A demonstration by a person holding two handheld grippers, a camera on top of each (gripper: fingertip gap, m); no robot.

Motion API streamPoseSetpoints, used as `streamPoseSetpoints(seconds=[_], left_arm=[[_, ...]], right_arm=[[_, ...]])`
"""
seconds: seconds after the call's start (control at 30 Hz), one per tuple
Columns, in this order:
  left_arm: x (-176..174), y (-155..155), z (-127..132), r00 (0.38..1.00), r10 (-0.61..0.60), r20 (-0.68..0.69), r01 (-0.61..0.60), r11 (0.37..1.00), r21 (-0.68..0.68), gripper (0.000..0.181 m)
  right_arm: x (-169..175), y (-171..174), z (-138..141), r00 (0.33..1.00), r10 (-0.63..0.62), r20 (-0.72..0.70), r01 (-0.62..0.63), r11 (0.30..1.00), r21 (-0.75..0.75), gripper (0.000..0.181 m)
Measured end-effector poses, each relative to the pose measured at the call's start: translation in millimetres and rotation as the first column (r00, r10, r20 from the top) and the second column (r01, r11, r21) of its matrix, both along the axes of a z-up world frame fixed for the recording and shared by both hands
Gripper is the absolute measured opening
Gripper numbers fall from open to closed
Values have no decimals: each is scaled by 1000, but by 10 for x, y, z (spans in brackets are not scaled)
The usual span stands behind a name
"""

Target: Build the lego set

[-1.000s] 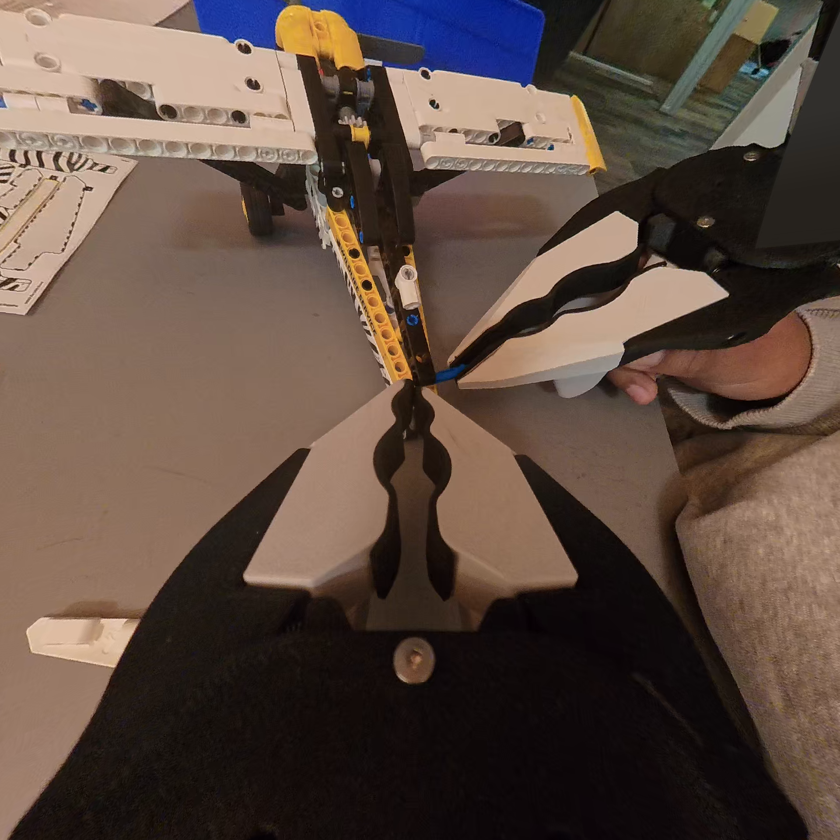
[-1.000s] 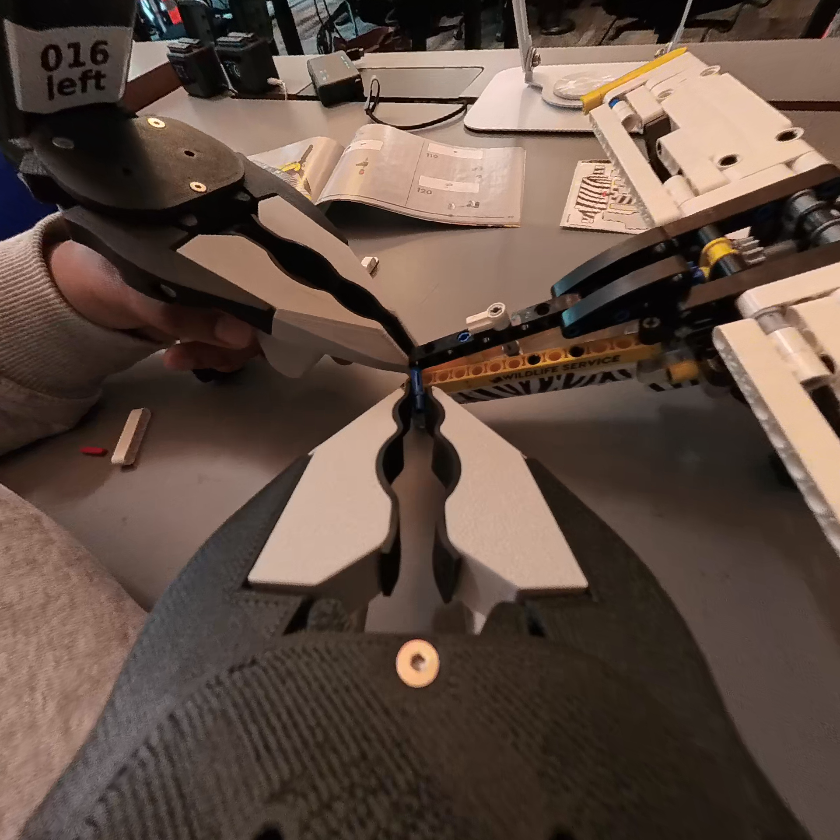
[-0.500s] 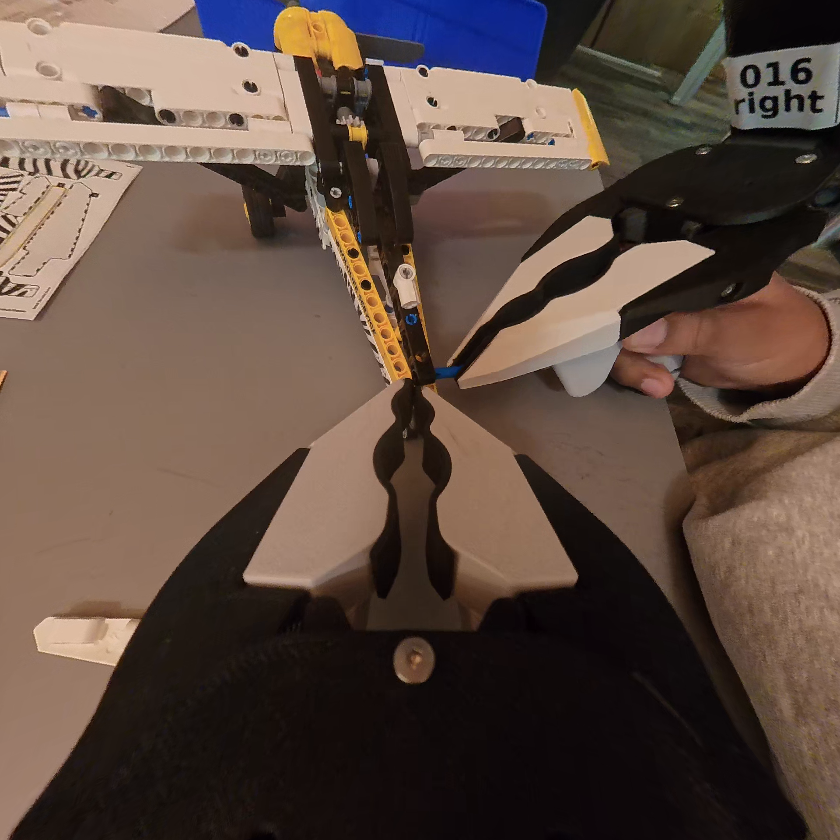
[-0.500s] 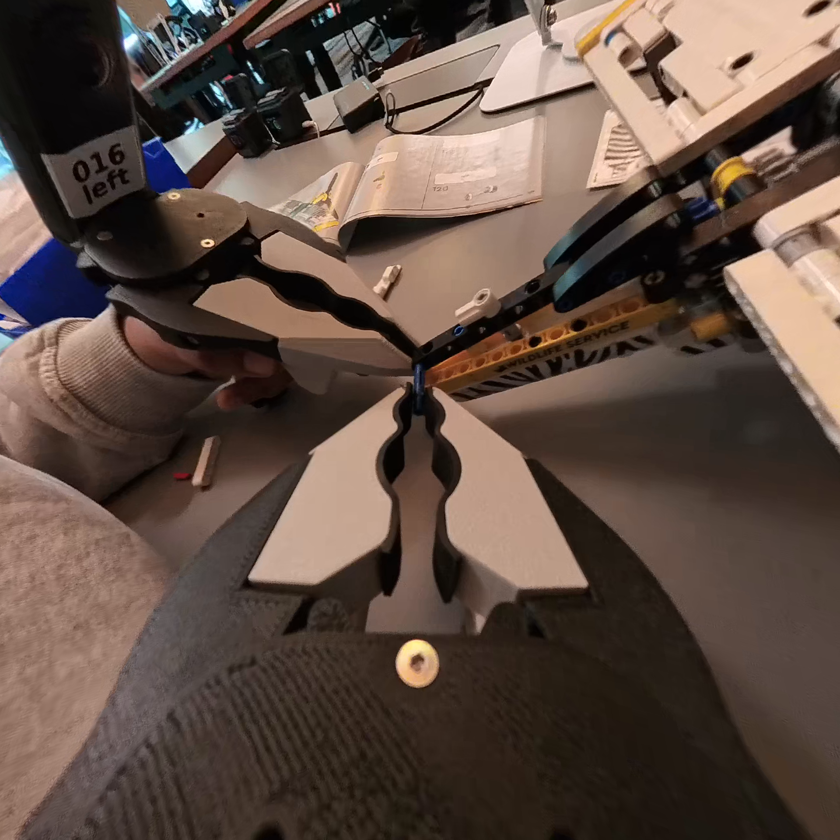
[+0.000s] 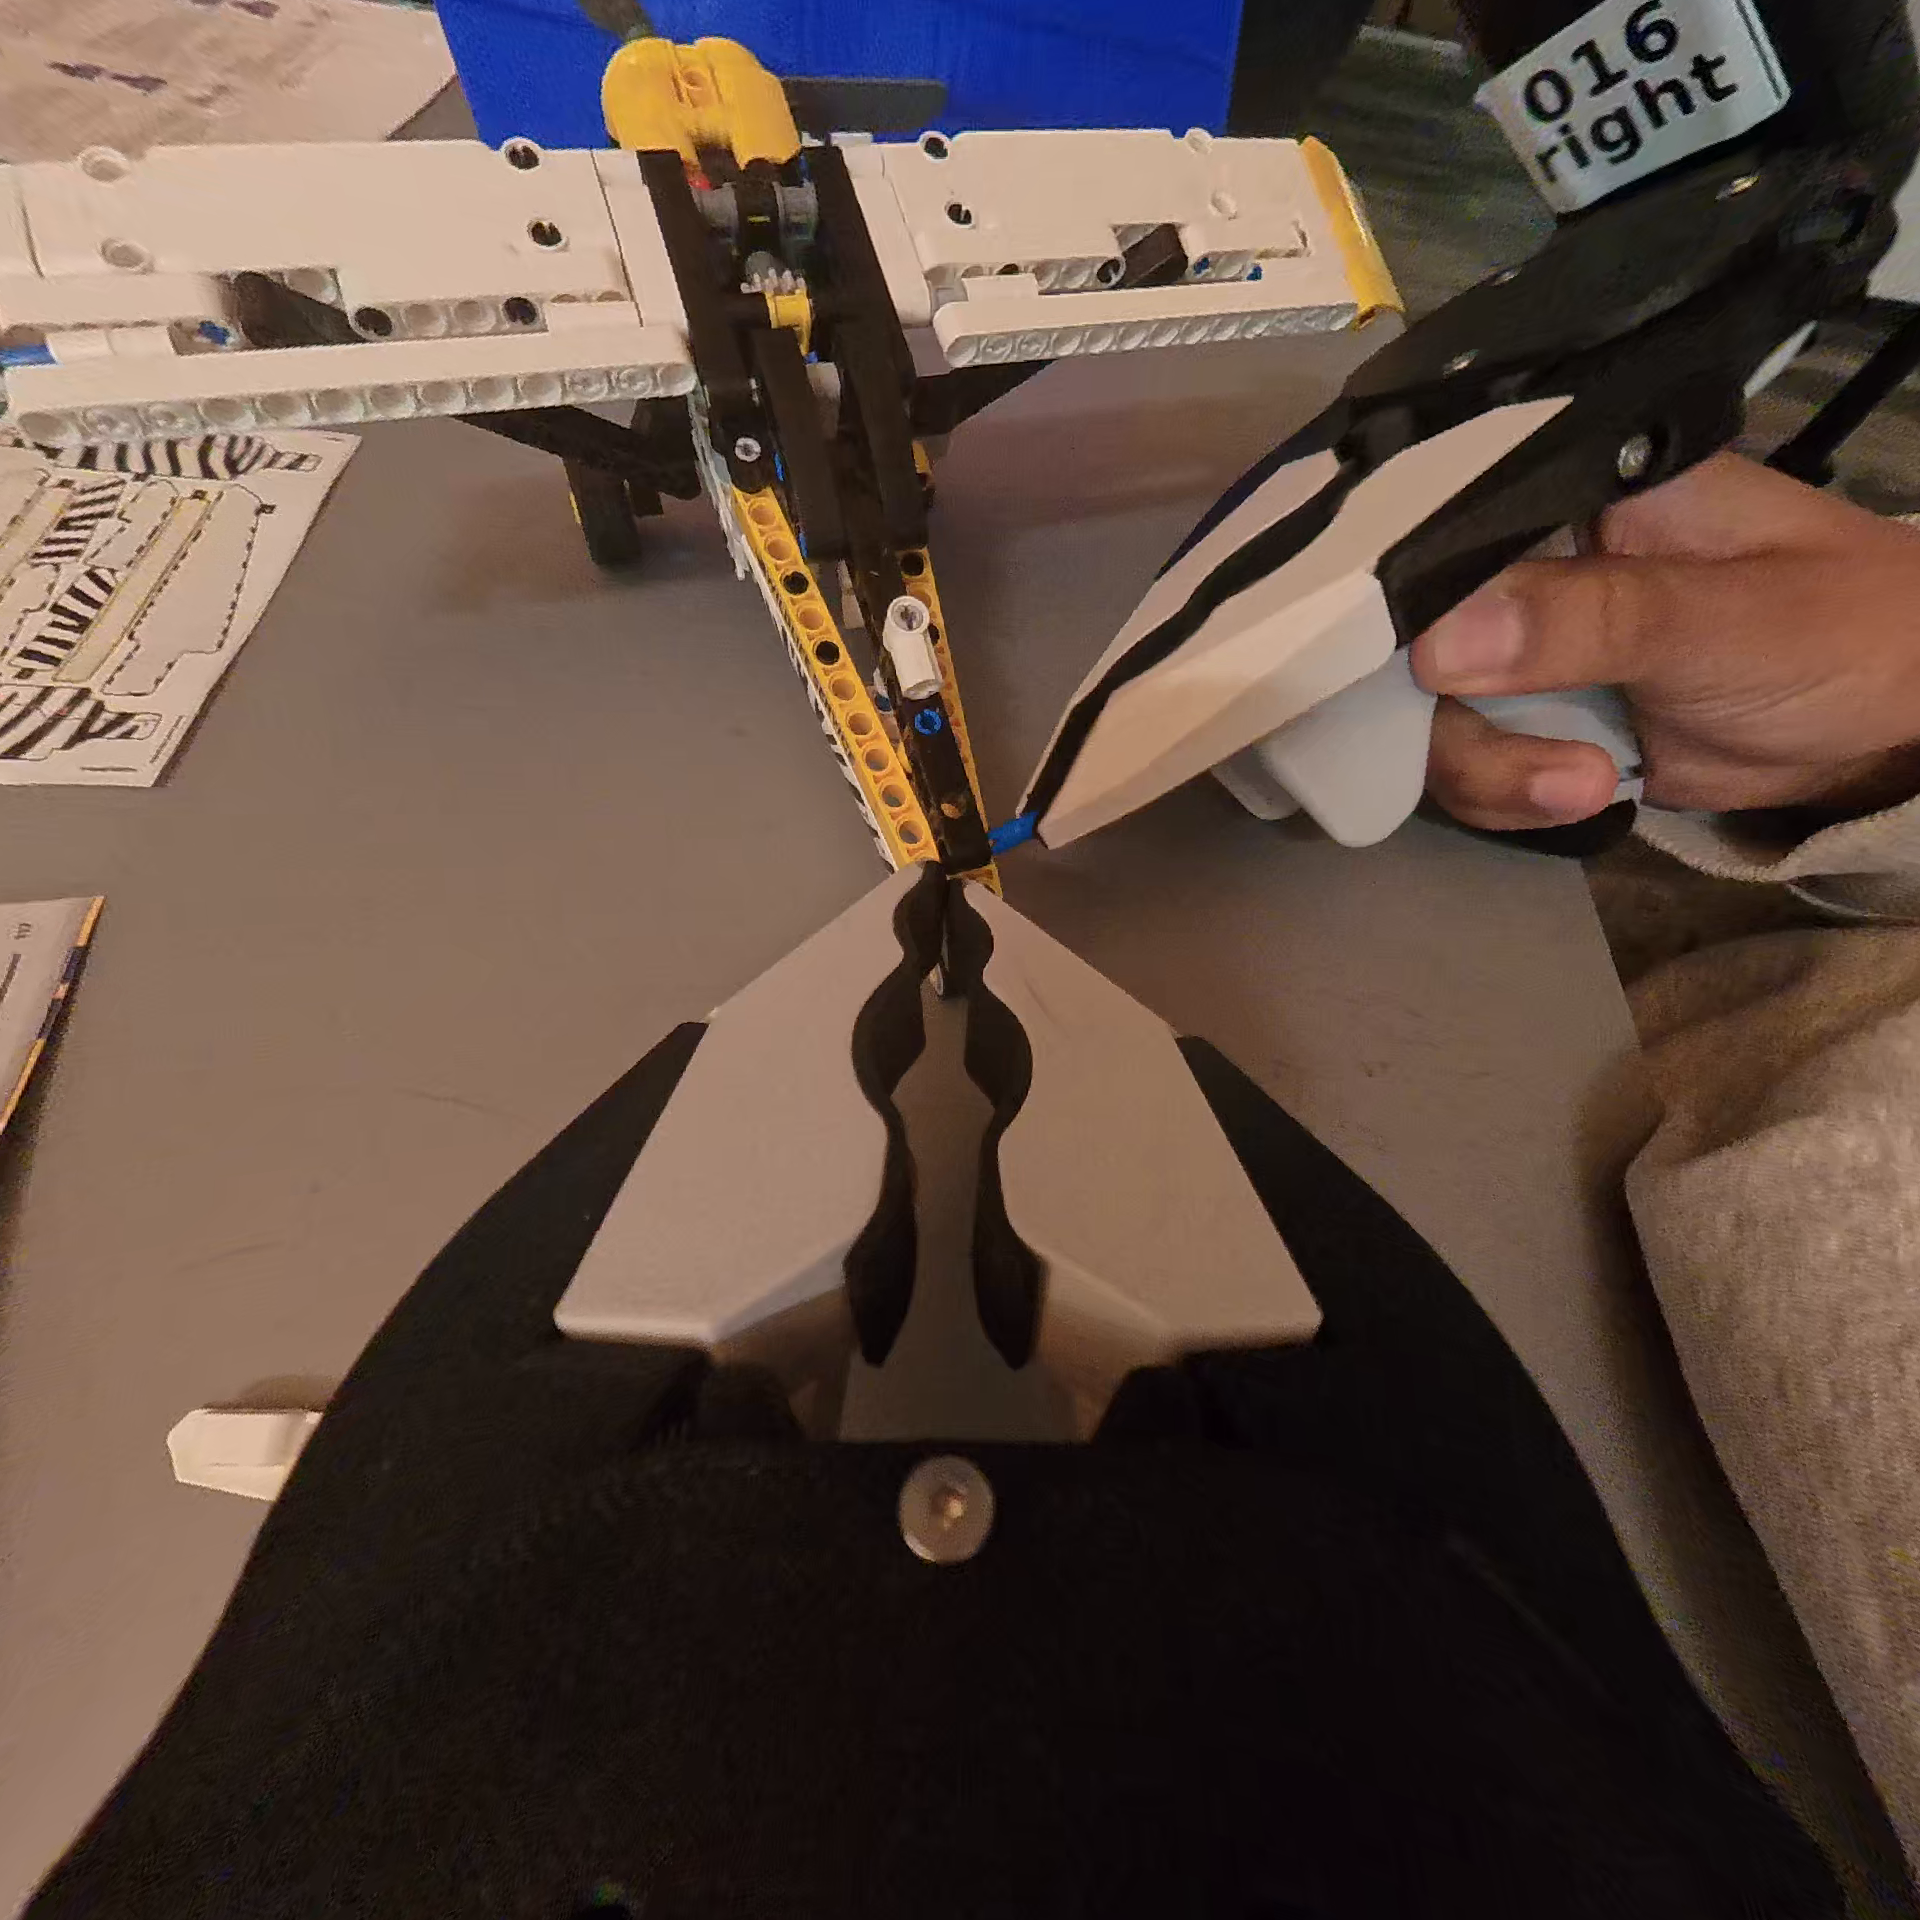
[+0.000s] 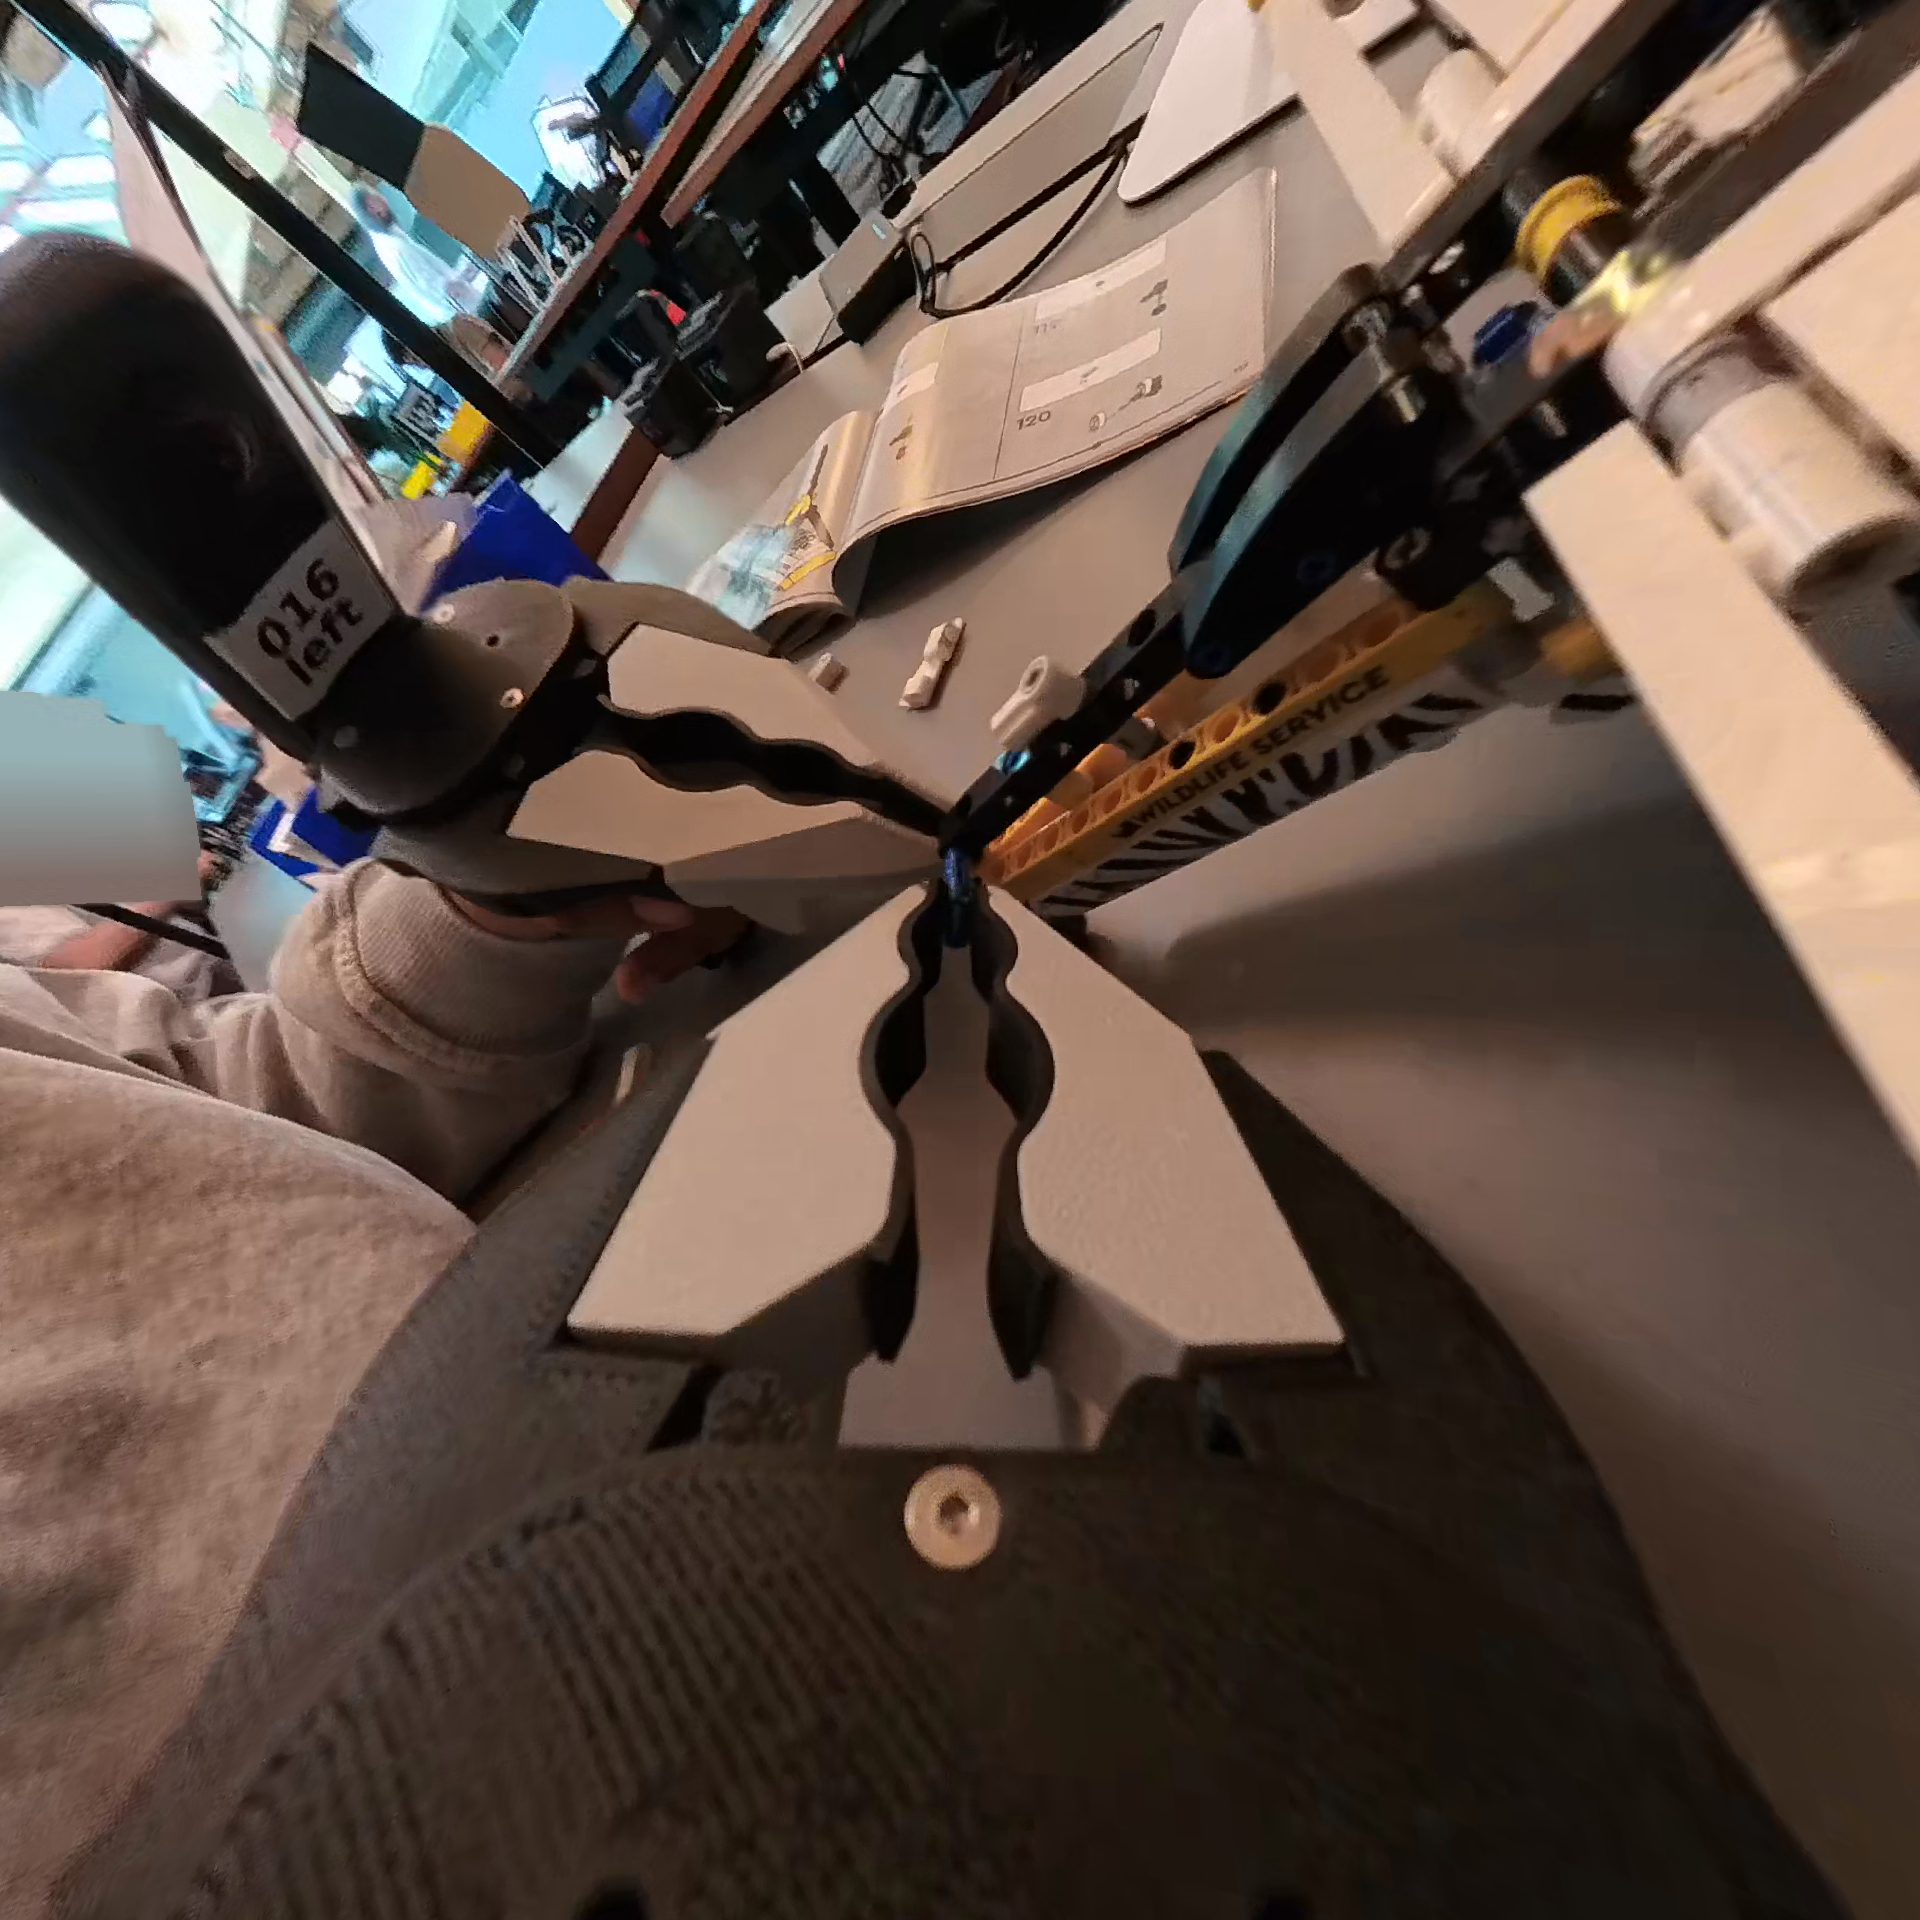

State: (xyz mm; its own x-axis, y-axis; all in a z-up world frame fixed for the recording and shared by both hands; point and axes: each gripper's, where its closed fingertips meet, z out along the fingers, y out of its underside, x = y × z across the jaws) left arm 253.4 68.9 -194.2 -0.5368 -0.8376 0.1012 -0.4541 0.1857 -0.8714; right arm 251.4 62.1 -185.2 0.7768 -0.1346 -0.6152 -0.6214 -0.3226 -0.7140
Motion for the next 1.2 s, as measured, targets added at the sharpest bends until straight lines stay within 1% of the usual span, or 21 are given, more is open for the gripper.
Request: streamPoseSetpoints(seconds=[0.1, 0.2, 0.4, 0.6, 0.73, 0.93, 1.1, 1.2], left_arm=[[-3, -6, -2, 1000, -1, 4, 1, 1000, 9, 0], [-2, -3, -2, 1000, 3, 6, -3, 1000, 13, 0], [6, -7, 3, 1000, 24, -16, -24, 999, -31, 0], [18, -5, 2, 999, 51, -11, -52, 998, -20, 0], [24, -6, 2, 997, 74, -26, -75, 996, -46, 0], [36, -2, 2, 994, 102, -40, -104, 992, -68, 0], [48, -6, 0, 989, 130, -74, -138, 983, -118, 0], [53, -10, 0, 987, 139, -84, -149, 980, -131, 0]], right_arm=[[13, -3, 9, 998, 2, -69, 0, 1000, 19, 3], [16, 5, 7, 996, -1, -94, 5, 999, 36, 3], [12, 9, -1, 997, -26, -78, 31, 998, 60, 3], [23, 16, 5, 998, -62, -17, 63, 997, 54, 3], [26, 20, 9, 995, -83, 61, 81, 996, 33, 3], [32, 32, 3, 973, -78, 219, 83, 996, -15, 3], [35, 34, -11, 921, -43, 387, 77, 994, -74, 3], [39, 33, -17, 873, -20, 487, 76, 992, -96, 3]])
